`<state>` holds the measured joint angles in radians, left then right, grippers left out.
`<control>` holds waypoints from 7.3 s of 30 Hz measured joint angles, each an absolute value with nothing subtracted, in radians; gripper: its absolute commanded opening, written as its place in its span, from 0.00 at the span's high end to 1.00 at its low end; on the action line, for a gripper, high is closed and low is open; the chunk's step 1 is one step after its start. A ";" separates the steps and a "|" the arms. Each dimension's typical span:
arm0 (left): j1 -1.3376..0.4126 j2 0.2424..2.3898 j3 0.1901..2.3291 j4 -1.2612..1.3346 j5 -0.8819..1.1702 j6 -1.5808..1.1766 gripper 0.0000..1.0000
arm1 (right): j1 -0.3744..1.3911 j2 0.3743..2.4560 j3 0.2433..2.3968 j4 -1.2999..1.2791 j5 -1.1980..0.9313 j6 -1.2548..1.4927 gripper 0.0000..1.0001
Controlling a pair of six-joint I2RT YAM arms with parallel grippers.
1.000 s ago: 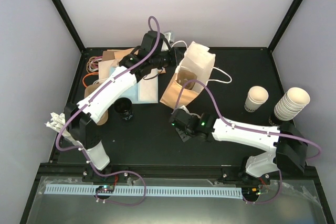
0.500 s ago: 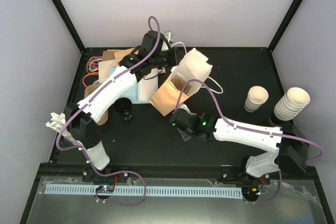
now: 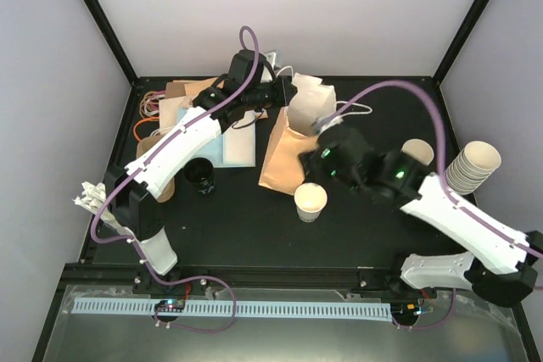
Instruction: Pack the takeout coffee
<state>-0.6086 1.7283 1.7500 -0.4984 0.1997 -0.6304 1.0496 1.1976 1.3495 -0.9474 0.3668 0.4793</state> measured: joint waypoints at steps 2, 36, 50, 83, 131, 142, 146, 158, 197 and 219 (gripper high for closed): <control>-0.609 1.729 1.750 -0.495 0.206 -0.634 0.98 | 0.933 1.181 1.431 -0.971 0.344 0.499 0.13; -0.609 1.745 1.752 -0.463 0.226 -0.646 0.98 | 0.251 1.502 1.691 -0.951 -0.116 0.683 0.99; -0.609 1.853 1.909 -0.462 0.228 -0.609 0.99 | 0.248 1.505 1.884 -1.002 -0.080 0.622 0.97; -0.609 1.660 1.774 -0.578 0.251 -0.490 0.01 | 0.245 1.487 1.855 -1.092 0.048 0.424 0.00; -0.722 1.588 1.332 0.081 0.320 0.136 0.01 | 0.231 0.751 0.841 -1.272 0.279 0.847 0.00; -0.722 1.579 1.317 0.107 0.324 0.146 0.01 | 0.159 0.712 0.768 -1.235 0.278 0.915 0.00; -0.722 1.536 1.271 0.115 0.324 0.146 0.01 | 0.132 0.697 0.700 -1.196 0.265 0.944 0.00; -0.722 1.402 1.128 0.186 0.313 0.119 0.01 | 0.116 0.589 0.659 -1.148 0.290 0.995 0.00; -0.585 1.901 1.963 -0.068 0.575 0.171 0.01 | 0.105 0.580 0.680 -1.153 0.267 1.020 0.00; -0.522 1.996 2.209 -0.264 0.710 0.122 0.01 | 0.105 0.594 0.681 -1.151 0.225 1.019 0.00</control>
